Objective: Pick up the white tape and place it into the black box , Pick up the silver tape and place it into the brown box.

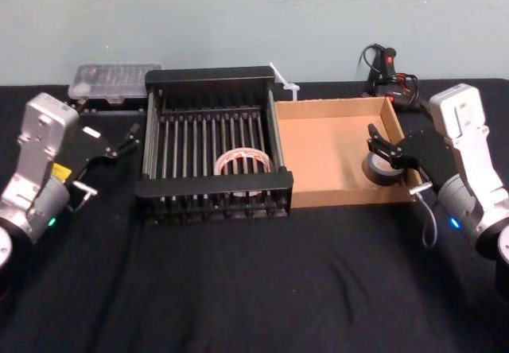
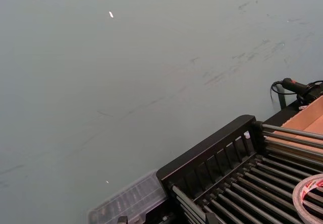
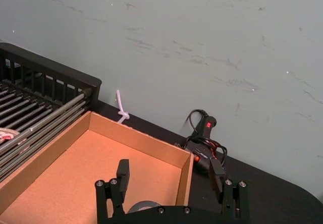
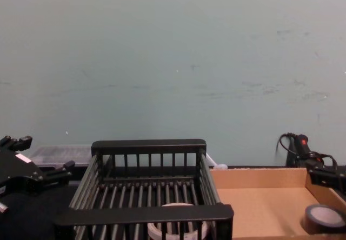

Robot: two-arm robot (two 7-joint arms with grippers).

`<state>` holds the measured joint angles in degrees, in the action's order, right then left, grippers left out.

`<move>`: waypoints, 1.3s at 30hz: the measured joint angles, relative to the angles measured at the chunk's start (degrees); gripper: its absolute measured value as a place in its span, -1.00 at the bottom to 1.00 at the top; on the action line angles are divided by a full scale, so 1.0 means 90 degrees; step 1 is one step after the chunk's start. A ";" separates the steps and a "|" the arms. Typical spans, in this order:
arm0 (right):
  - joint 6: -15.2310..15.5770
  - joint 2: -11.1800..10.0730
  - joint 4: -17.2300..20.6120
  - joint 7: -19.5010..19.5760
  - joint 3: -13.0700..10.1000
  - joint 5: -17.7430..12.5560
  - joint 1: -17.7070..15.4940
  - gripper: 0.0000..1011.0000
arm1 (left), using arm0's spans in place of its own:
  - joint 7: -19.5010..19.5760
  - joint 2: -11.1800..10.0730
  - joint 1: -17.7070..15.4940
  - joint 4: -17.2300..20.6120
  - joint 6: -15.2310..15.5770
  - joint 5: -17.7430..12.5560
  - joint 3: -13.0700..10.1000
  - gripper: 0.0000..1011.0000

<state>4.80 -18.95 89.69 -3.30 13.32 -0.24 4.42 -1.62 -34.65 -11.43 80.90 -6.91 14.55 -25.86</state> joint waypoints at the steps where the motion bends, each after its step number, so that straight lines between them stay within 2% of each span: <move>1: 0.0000 0.0000 0.0000 -0.0001 0.0000 0.0000 0.0000 0.98 | 0.0000 0.0000 0.0000 0.0000 0.0000 0.0000 0.0000 0.98; 39: 0.0000 0.0000 0.0000 -0.0003 -0.0001 0.0000 0.0000 0.98 | 0.0000 0.0000 0.0000 0.0000 0.0000 0.0000 0.0000 0.98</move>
<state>4.80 -18.95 89.69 -3.33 13.32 -0.25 4.41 -1.62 -34.64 -11.43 80.90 -6.91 14.55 -25.86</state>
